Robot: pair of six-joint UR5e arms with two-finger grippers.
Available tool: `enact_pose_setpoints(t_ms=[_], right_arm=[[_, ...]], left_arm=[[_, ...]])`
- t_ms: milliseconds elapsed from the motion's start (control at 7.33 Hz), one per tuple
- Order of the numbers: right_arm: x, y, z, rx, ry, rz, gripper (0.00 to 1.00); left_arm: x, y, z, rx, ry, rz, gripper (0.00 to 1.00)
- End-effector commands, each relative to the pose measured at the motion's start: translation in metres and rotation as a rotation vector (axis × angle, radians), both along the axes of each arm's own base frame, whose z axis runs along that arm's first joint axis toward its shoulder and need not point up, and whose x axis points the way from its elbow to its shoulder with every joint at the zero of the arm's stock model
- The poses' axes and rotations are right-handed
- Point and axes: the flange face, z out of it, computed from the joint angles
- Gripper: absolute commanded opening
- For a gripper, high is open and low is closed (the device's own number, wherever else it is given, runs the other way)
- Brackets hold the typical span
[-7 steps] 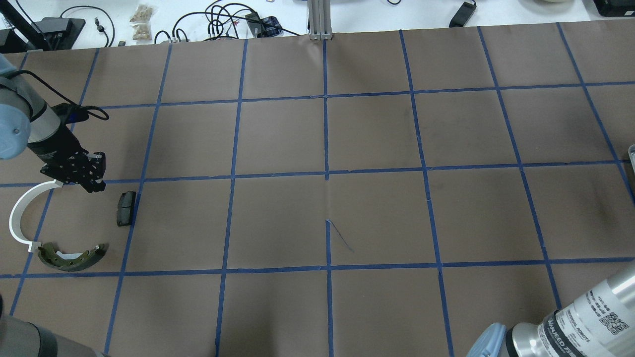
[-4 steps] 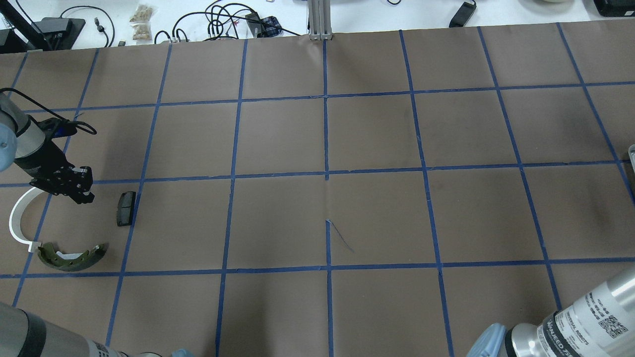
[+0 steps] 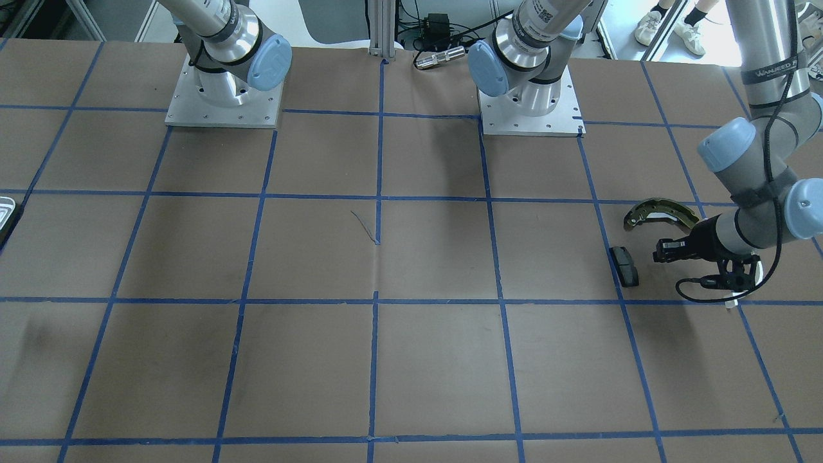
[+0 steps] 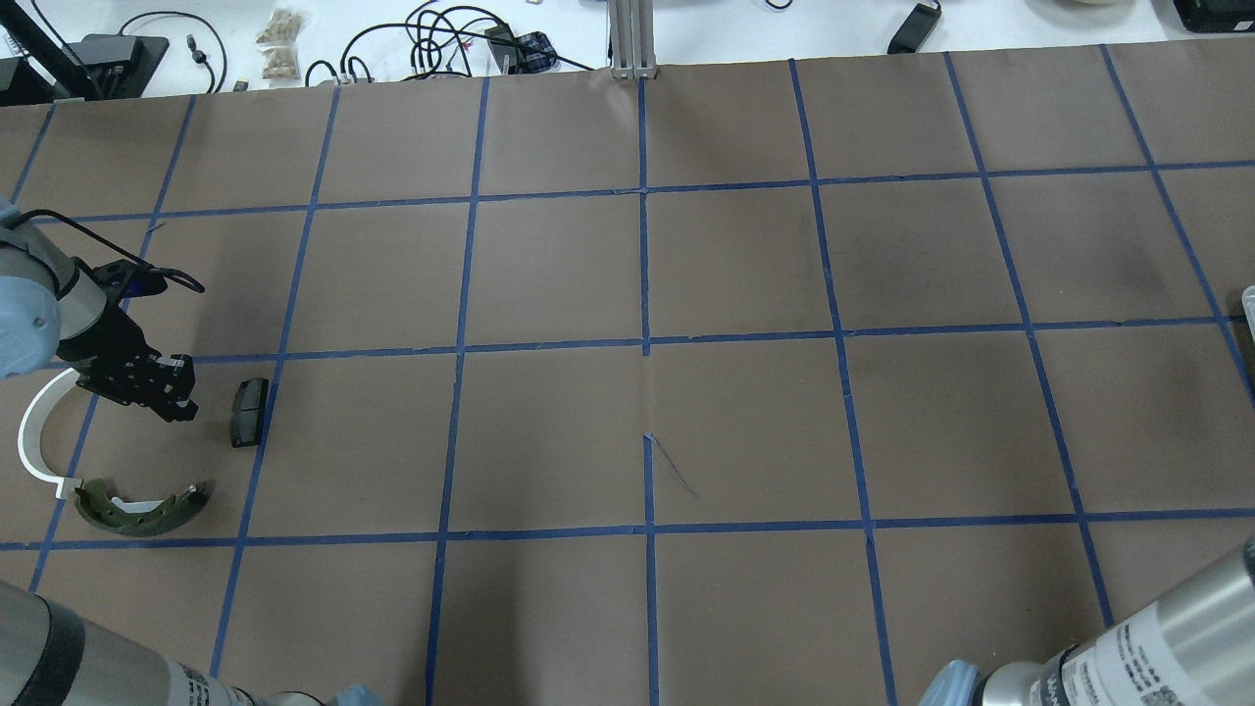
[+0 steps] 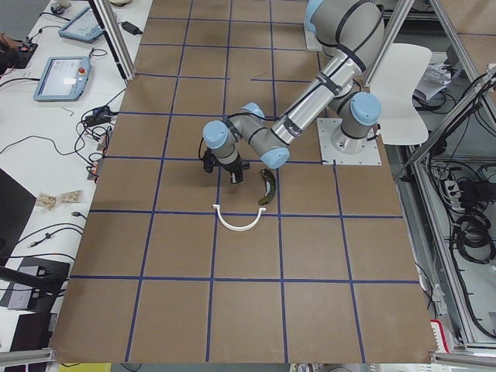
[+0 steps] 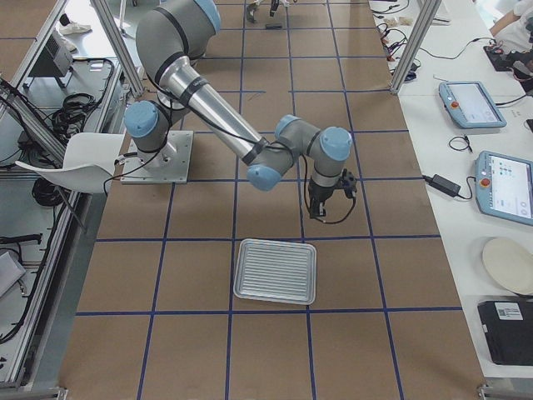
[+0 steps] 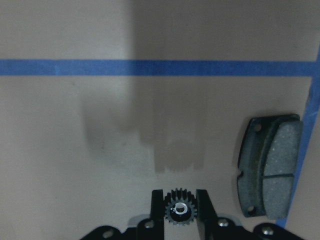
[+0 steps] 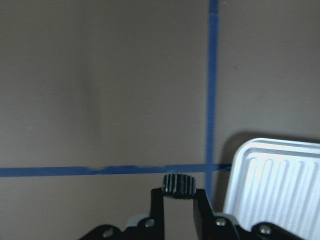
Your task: Place bearing gear from tray to pile
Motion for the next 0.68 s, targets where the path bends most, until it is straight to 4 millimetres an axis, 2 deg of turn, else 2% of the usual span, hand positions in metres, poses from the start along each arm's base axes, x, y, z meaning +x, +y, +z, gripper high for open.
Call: enact_pose_setpoints(t_ms=[0, 136, 273, 409, 545], right_arm=[[0.194, 0.024, 0.007, 0.008, -0.006, -0.018, 0.10], [0.285, 0.037, 0.009, -0.009, -0.003, 0.004, 0.10], [0.362, 0.050, 0.006, -0.021, -0.008, 0.002, 0.10], [0.432, 0.065, -0.010, -0.007, -0.076, -0.040, 0.10], [0.494, 0.077, -0.029, -0.012, -0.100, -0.011, 0.08]], left_arm=[[0.005, 0.004, -0.002, 0.003, 0.002, 0.006, 0.18], [0.007, 0.006, -0.004, 0.007, 0.007, -0.006, 0.63], [0.009, 0.005, -0.002, 0.004, 0.007, -0.015, 1.00], [0.009, 0.006, -0.001, 0.005, 0.006, -0.017, 1.00], [0.009, 0.005, 0.011, 0.003, -0.003, -0.018, 1.00]])
